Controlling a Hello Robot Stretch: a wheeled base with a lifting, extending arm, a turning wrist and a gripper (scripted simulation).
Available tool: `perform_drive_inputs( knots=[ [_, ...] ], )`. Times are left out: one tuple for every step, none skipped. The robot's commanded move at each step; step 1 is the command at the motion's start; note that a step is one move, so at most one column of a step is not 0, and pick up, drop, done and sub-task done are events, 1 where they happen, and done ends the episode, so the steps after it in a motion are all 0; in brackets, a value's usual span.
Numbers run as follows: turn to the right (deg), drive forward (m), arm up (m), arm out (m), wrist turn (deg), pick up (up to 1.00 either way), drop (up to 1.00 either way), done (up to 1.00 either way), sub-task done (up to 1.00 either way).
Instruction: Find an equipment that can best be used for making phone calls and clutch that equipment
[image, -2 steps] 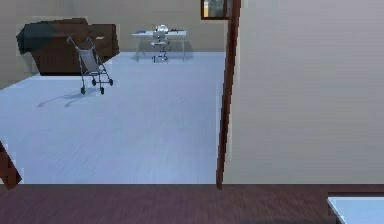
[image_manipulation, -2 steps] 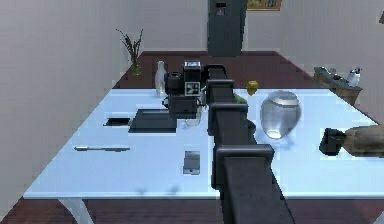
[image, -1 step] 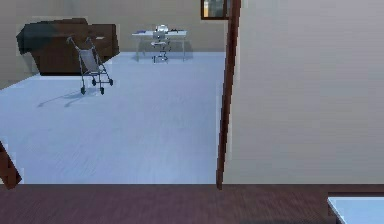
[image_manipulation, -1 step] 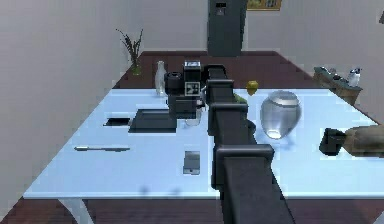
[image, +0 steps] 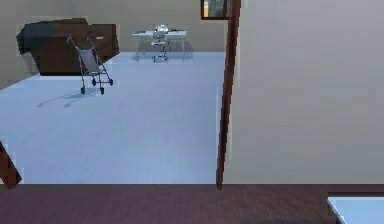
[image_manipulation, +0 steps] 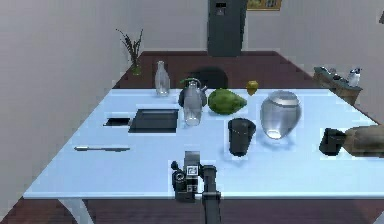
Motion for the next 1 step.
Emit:
perform_drive_inputs(
  knots=[
    [0.0, 0.00, 0.00, 0.00, 0.0, 1.00, 0.00, 0.00, 0.00]
  ],
)
